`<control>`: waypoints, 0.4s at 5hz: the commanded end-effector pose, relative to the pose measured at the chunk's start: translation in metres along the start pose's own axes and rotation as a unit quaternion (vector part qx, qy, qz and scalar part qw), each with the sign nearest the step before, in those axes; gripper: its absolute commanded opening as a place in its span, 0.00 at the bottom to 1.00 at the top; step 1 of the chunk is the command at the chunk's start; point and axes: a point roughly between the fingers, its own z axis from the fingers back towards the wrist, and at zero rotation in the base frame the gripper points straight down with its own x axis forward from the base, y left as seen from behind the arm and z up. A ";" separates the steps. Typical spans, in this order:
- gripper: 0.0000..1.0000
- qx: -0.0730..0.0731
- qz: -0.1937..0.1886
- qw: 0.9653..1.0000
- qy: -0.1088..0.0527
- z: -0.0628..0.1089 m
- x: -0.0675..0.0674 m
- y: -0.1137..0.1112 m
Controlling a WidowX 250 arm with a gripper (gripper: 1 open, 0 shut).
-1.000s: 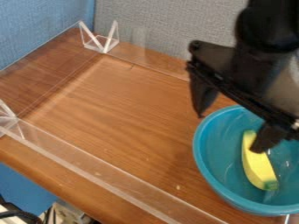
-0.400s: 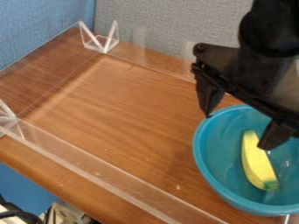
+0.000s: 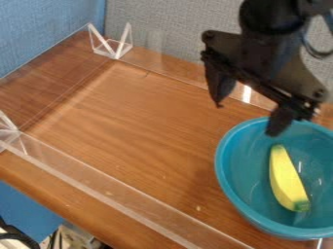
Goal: Put the yellow object in the blue bowl
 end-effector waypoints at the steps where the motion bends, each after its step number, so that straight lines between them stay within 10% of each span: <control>1: 1.00 -0.017 -0.011 0.999 -0.028 0.013 0.026 0.006; 2: 0.00 -0.024 -0.024 0.999 -0.017 0.001 0.036 0.015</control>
